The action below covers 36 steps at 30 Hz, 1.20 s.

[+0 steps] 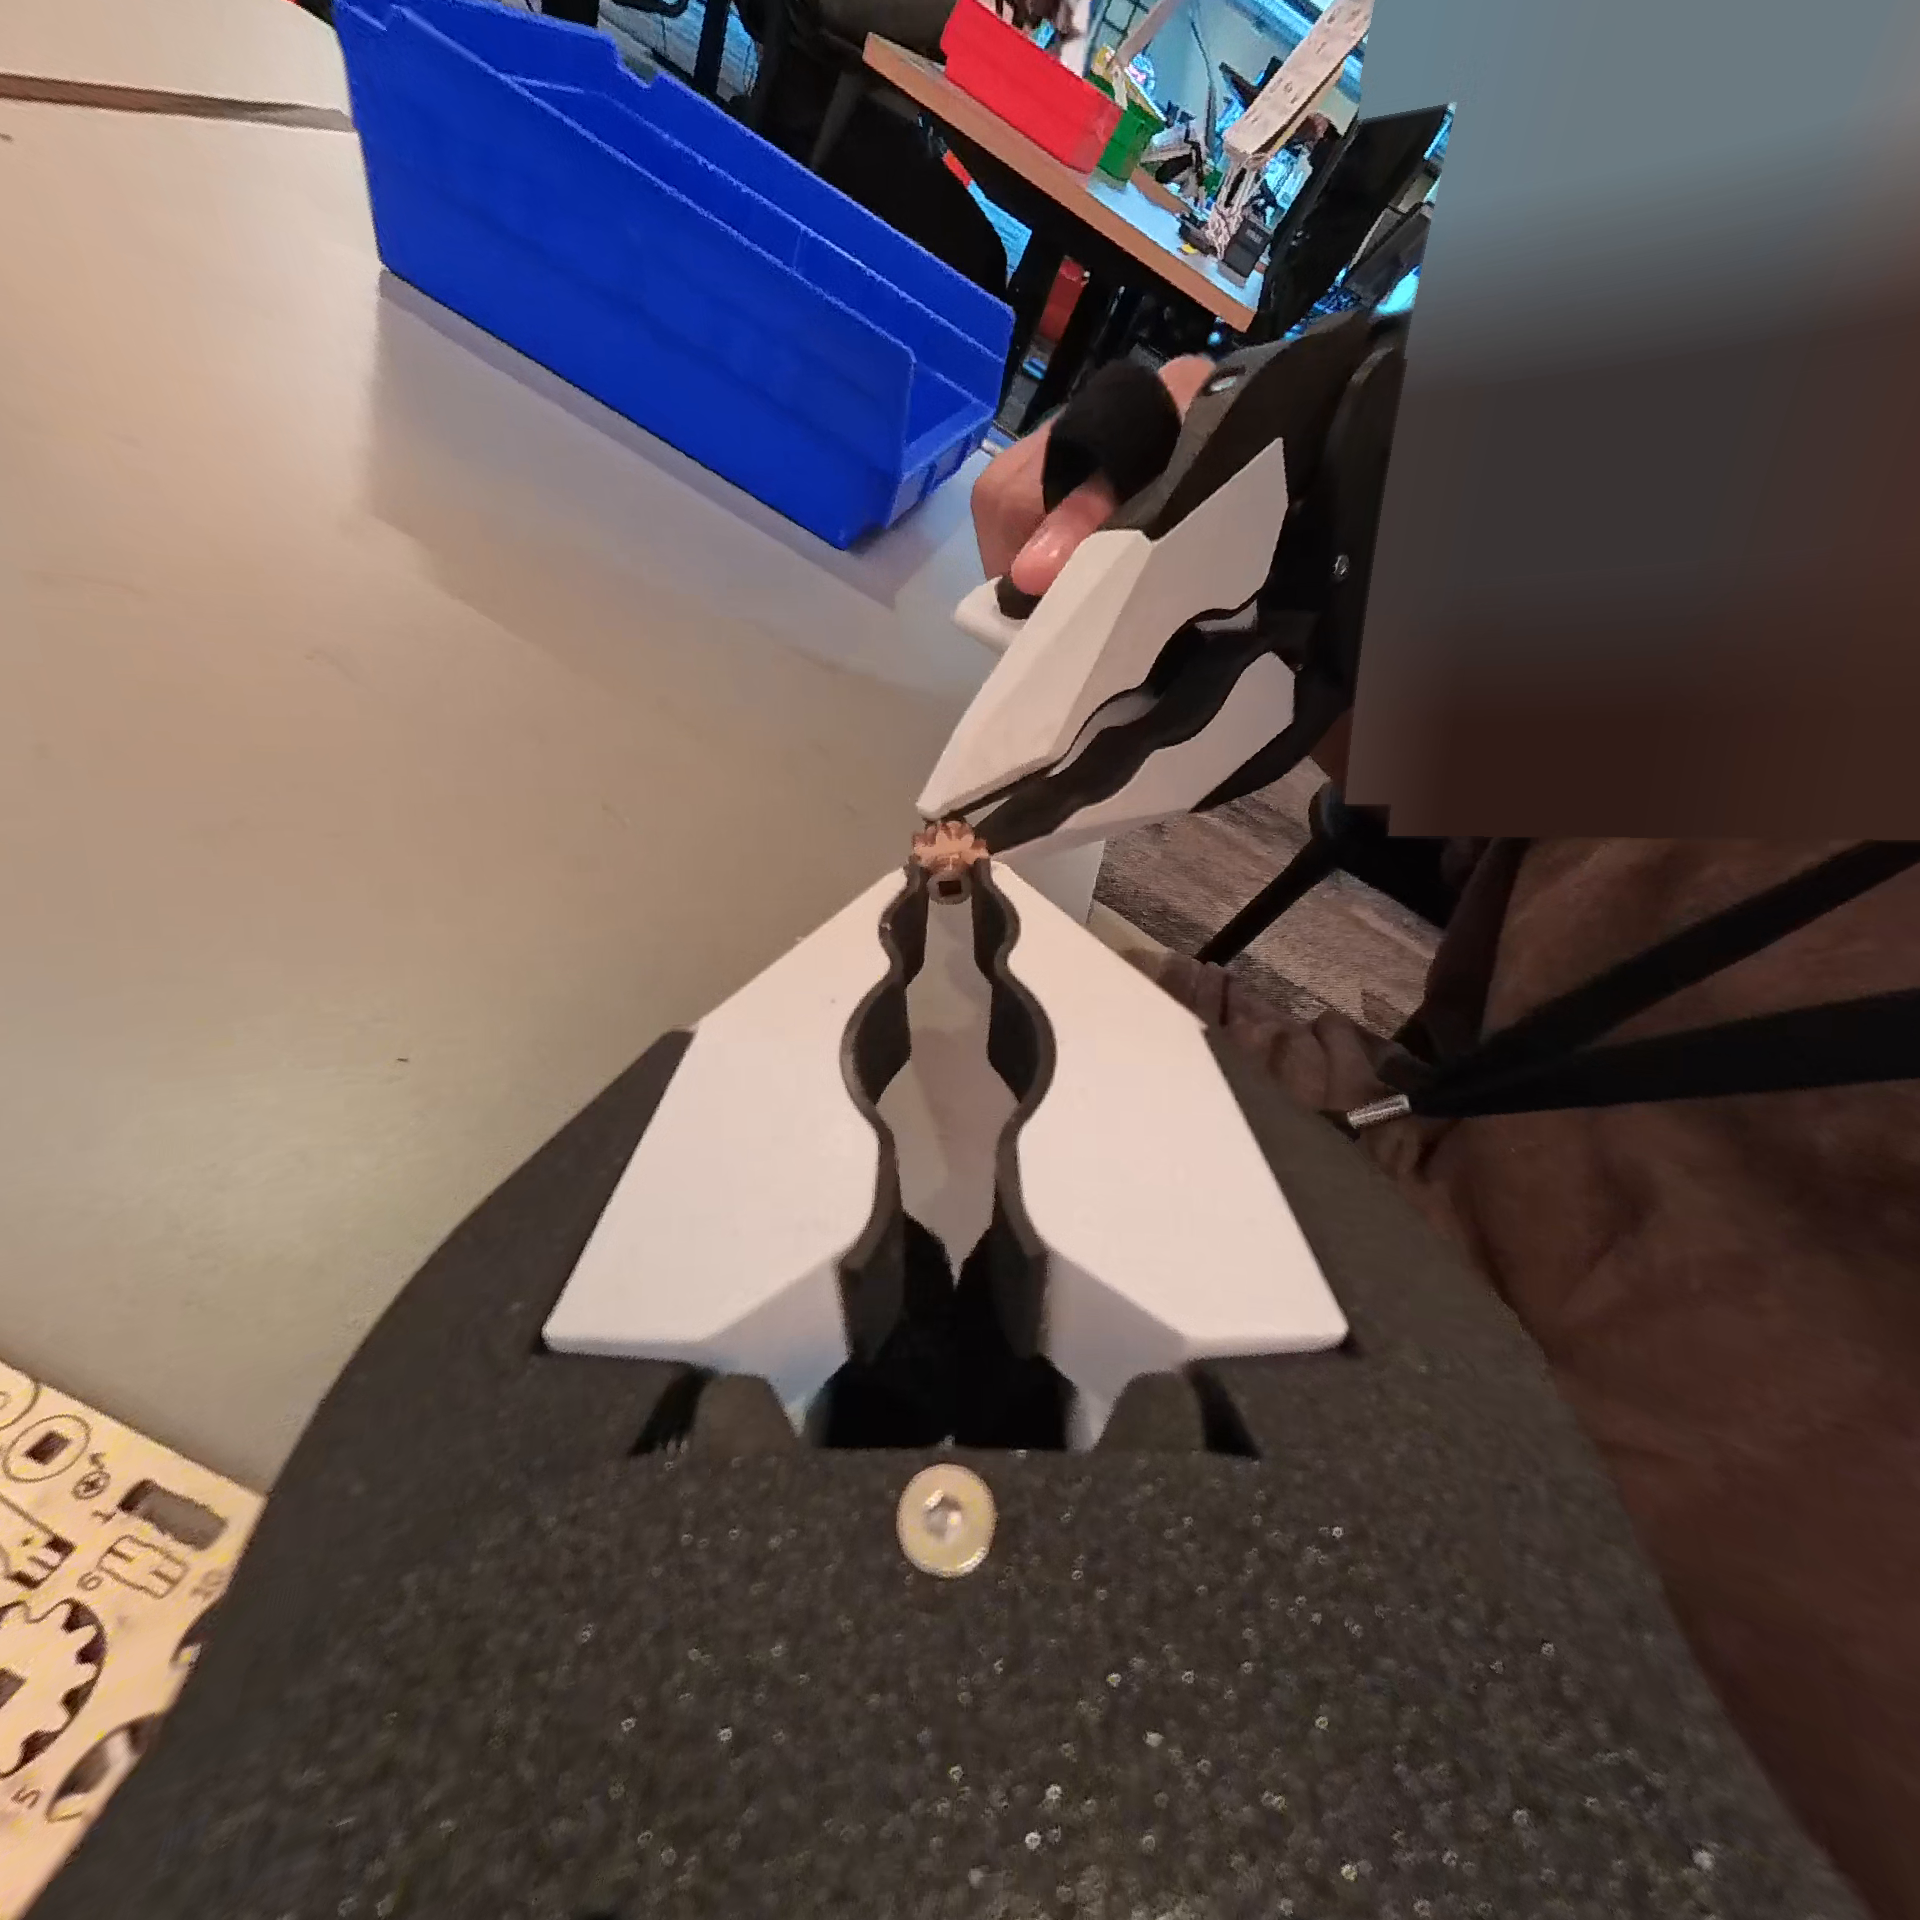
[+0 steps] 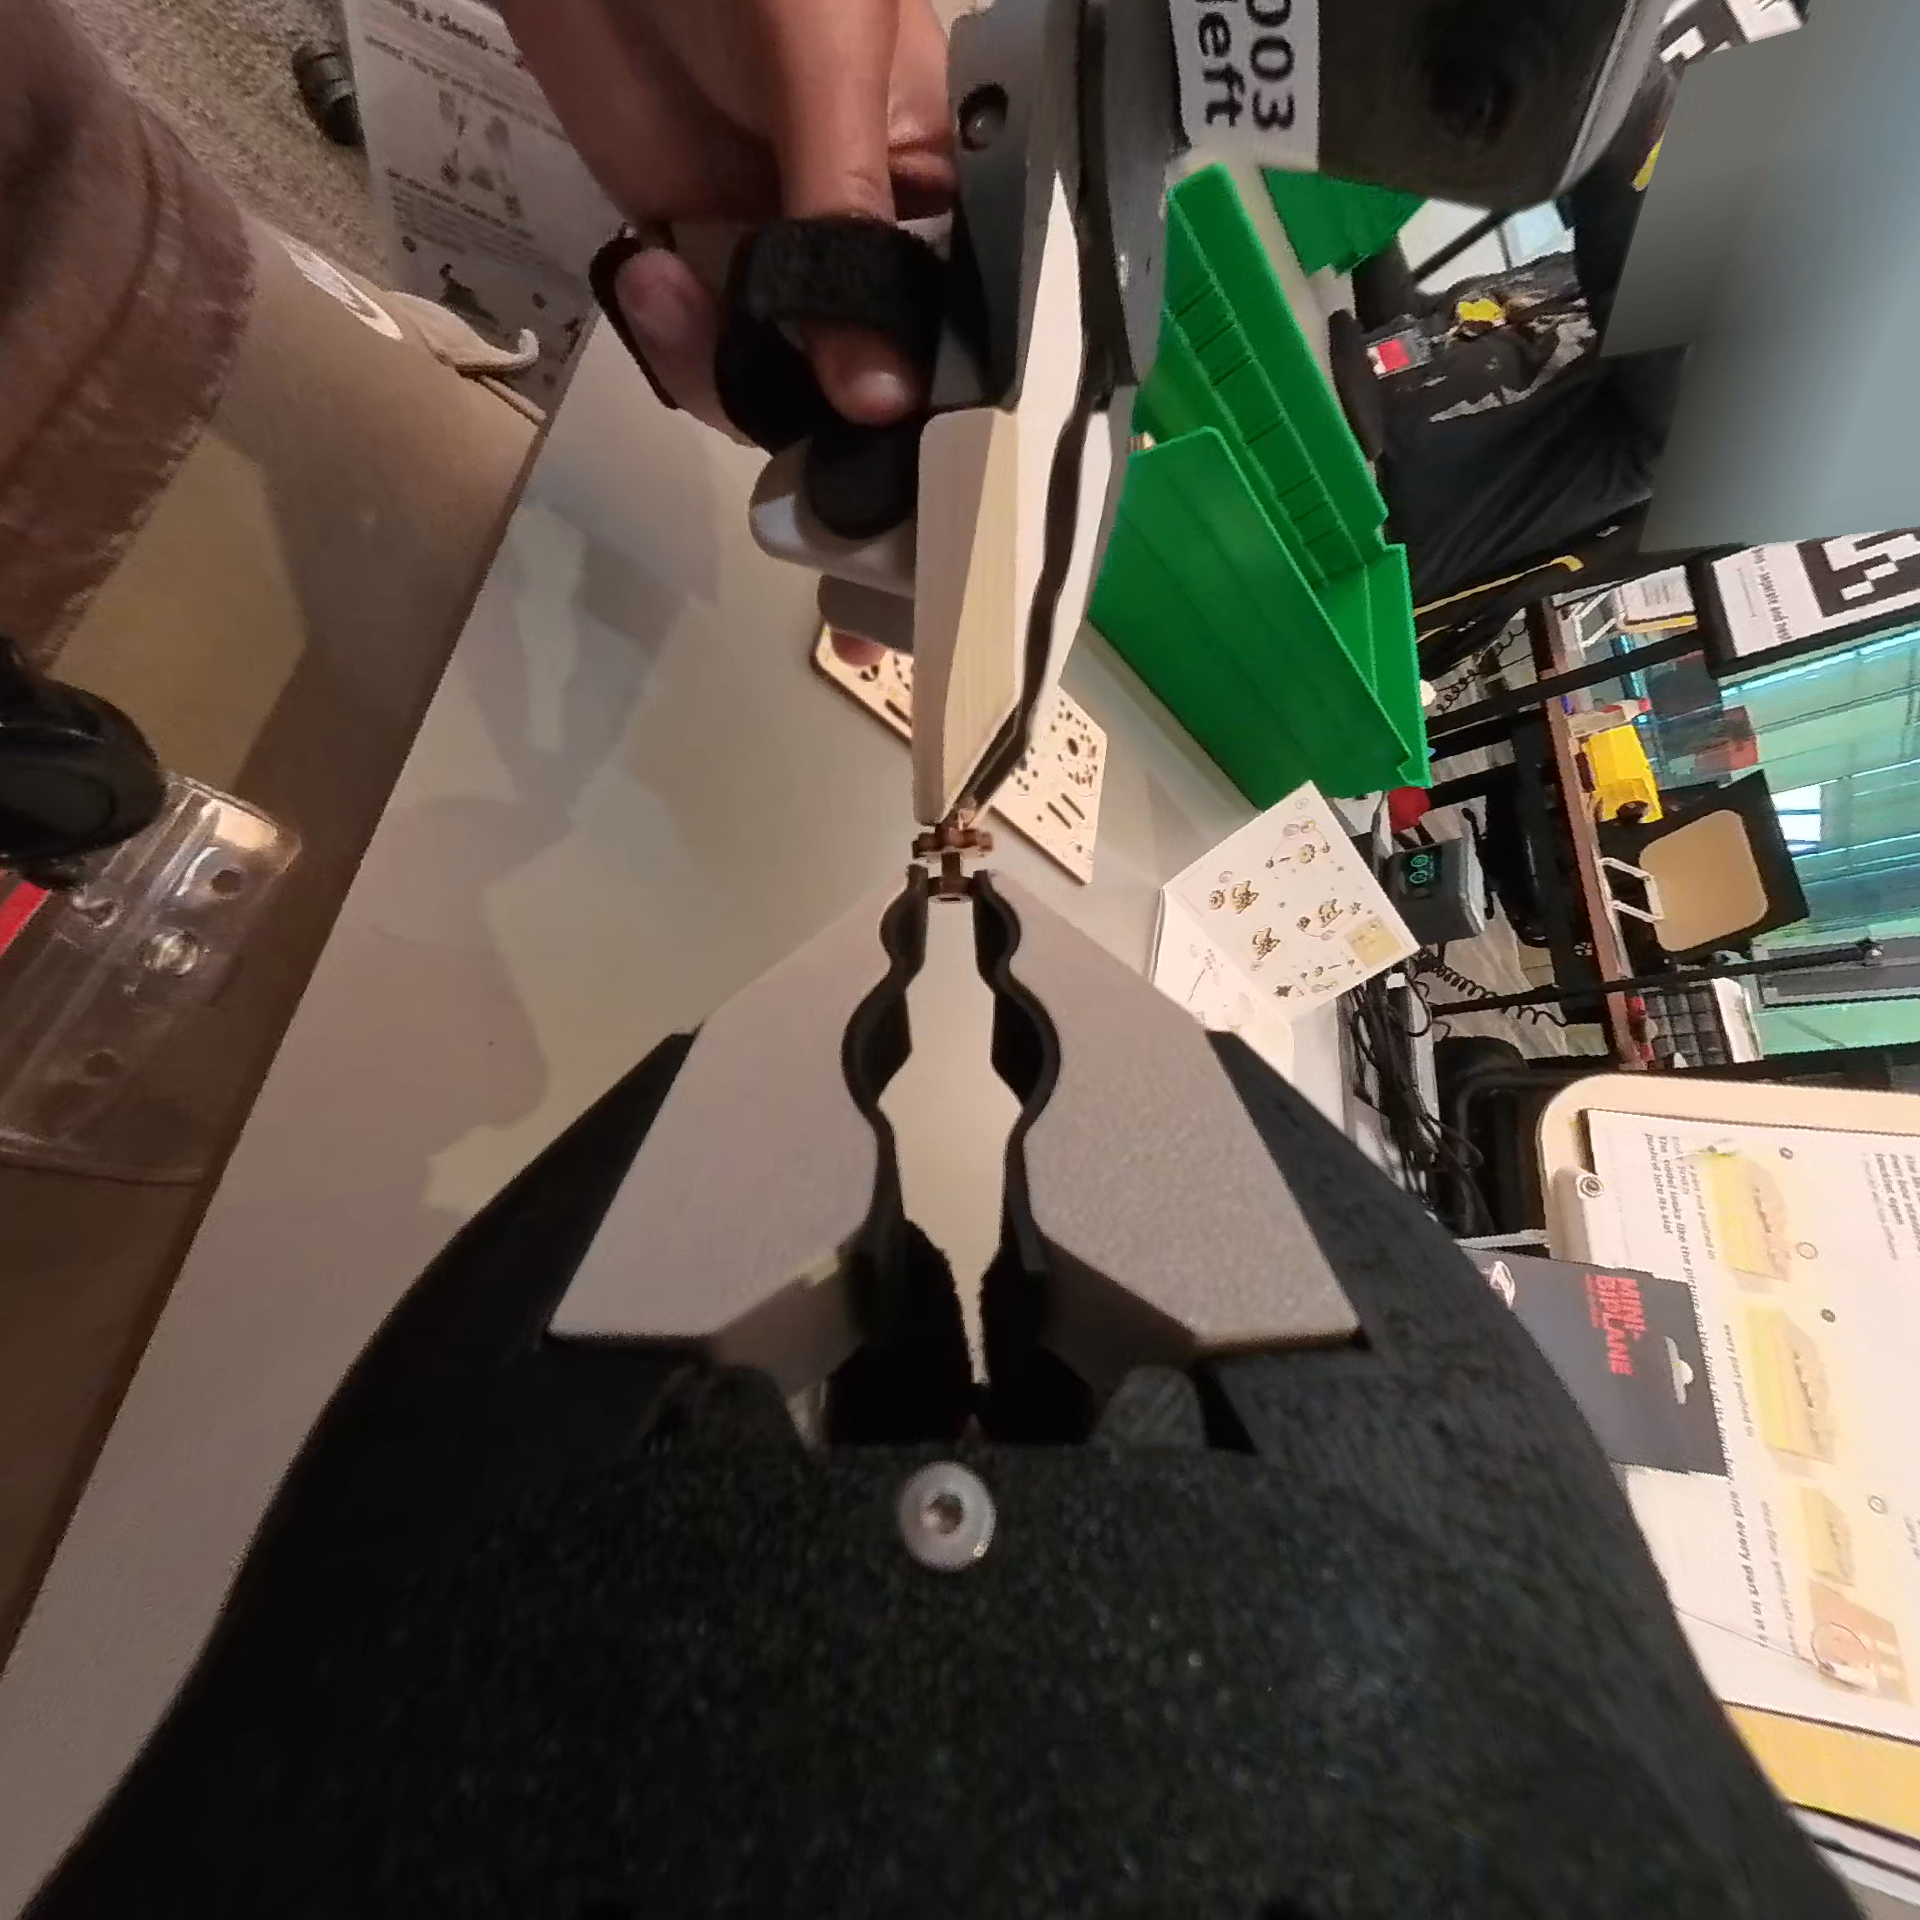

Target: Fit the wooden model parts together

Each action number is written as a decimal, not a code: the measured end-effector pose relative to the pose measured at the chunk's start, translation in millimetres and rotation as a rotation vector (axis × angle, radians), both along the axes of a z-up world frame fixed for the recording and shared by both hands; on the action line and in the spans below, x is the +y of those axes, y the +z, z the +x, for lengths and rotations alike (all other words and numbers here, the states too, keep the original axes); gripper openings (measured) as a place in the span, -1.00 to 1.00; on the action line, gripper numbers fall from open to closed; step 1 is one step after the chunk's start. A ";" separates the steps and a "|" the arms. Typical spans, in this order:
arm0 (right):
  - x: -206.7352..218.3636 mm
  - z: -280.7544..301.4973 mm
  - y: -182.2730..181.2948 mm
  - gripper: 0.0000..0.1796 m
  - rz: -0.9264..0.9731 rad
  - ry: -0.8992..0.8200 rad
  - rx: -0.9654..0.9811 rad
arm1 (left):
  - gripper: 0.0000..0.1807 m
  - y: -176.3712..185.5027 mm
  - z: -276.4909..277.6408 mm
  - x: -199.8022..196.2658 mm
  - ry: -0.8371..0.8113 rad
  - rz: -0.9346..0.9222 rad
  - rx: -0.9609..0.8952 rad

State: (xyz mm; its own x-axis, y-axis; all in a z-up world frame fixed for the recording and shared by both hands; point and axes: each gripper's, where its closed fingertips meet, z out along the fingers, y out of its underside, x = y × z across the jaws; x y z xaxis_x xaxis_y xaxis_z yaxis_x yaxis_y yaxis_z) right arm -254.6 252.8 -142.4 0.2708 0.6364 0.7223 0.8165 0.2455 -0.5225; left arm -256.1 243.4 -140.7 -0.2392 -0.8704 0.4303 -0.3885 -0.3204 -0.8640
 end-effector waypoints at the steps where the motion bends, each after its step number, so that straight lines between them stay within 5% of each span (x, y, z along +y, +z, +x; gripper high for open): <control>1: -0.6 -0.6 -0.9 -0.91 0.001 0.003 -0.010 | -0.93 -0.8 -0.6 -0.7 -0.007 -0.006 0.003; 36: -5.0 1.4 -14.2 -0.93 -0.076 -0.043 0.047 | -0.93 -15.8 1.9 -6.8 -0.059 -0.118 0.039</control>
